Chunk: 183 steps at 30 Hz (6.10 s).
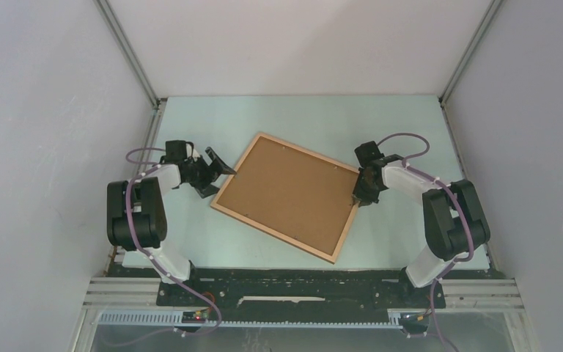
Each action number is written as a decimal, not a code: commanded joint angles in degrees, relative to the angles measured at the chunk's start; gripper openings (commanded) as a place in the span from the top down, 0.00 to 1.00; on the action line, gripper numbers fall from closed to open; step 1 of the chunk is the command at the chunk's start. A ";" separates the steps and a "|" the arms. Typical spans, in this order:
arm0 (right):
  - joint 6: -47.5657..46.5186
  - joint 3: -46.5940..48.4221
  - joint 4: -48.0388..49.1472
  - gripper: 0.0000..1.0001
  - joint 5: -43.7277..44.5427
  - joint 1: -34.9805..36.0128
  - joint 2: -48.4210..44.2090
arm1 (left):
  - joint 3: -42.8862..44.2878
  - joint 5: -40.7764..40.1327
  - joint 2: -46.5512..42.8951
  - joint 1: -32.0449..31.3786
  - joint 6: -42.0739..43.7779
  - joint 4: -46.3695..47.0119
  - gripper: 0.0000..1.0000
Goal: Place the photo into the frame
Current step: Adjust the photo frame at the center of the board, then turn over the photo frame at the center of the board.
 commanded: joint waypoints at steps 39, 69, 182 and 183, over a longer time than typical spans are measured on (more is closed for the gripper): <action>-19.59 10.70 -1.63 0.36 7.50 44.20 1.24 | -0.41 -21.36 -27.96 -5.27 9.79 -8.08 0.00; -16.75 11.27 -0.97 0.87 19.73 53.46 11.21 | -0.52 -18.77 -27.32 -5.34 9.29 -7.70 0.00; -54.70 -18.66 31.45 0.17 -4.89 48.07 -46.96 | -15.05 -9.95 -59.59 -18.41 -32.91 -2.77 1.00; -54.99 -19.03 31.69 0.17 -2.19 49.00 -46.28 | -14.69 -9.89 -59.50 -18.41 -33.01 -2.73 1.00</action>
